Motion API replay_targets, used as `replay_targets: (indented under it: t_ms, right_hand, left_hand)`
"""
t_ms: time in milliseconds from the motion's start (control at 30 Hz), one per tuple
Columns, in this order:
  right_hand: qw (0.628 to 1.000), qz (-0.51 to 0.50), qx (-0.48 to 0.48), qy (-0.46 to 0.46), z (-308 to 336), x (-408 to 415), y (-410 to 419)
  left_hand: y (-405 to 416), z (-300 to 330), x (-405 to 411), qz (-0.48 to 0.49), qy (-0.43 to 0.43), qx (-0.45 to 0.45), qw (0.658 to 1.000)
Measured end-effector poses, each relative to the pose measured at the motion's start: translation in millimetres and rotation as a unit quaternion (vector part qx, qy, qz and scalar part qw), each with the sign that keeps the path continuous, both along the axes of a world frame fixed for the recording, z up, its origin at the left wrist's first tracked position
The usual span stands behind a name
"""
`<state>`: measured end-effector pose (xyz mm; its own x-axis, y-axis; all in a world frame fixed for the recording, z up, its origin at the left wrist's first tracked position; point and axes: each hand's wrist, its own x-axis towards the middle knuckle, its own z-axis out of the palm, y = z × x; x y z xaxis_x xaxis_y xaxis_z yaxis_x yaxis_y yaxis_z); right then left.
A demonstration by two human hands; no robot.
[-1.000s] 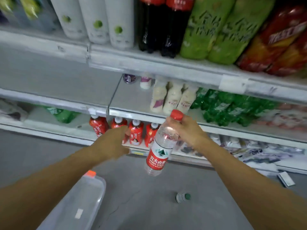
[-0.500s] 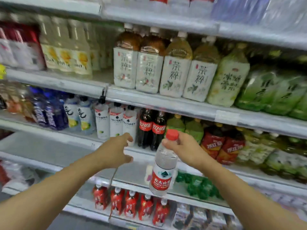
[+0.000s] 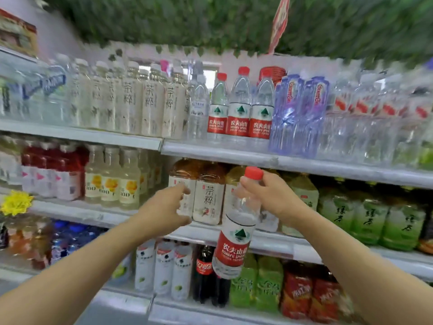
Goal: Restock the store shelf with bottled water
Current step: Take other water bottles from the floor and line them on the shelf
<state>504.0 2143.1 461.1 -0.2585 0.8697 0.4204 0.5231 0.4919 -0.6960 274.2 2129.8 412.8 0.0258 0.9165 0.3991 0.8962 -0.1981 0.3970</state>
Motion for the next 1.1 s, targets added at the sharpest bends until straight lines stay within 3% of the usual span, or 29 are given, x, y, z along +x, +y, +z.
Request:
replay_targets:
  t_ms: [400, 767, 1100]
  right_hand:
    - [0.994, -0.077, 0.047, 0.067, 116.3, -51.4, 31.6]
    - [0.974, -0.152, 0.135, 0.096, 215.0, -83.3, 82.9]
    - [0.975, -0.131, 0.152, 0.097, 236.5, -111.9, 148.8]
  left_hand:
    - [73.9, 90.7, -49.7, -0.061, 0.03, 0.122, 0.99]
    - [139.3, 114.1, -57.1, -0.097, 0.064, 0.136, 0.984]
    - [165.5, 120.0, -44.0, -0.075, 0.034, 0.116, 0.99]
